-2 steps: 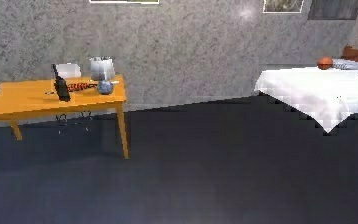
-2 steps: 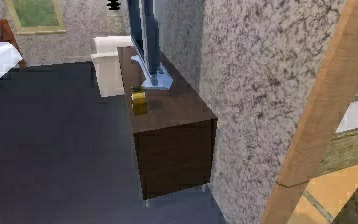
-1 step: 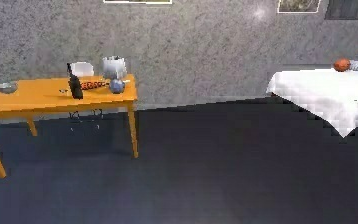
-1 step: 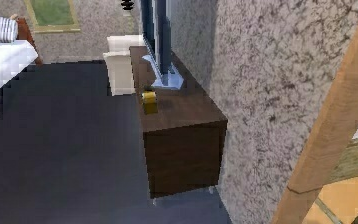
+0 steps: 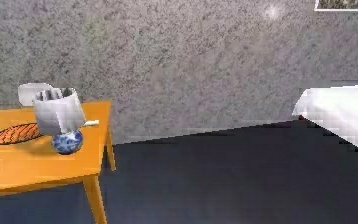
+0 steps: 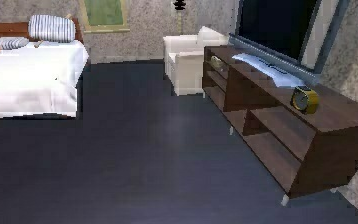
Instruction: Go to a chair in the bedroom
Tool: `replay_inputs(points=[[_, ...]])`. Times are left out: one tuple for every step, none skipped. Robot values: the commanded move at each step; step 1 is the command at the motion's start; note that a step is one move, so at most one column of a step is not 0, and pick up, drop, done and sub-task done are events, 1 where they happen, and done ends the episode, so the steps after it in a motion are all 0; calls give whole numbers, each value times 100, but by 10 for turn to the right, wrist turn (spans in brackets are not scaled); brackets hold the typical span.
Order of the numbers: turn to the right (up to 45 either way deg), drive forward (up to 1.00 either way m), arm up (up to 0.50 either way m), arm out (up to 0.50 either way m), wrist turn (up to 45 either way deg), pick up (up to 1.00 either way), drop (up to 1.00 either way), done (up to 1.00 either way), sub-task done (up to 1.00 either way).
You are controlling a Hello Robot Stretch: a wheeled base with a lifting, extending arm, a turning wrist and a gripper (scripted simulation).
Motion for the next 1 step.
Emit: replay_inputs(points=[[0,80,0,0,0,0,0,0,0]])
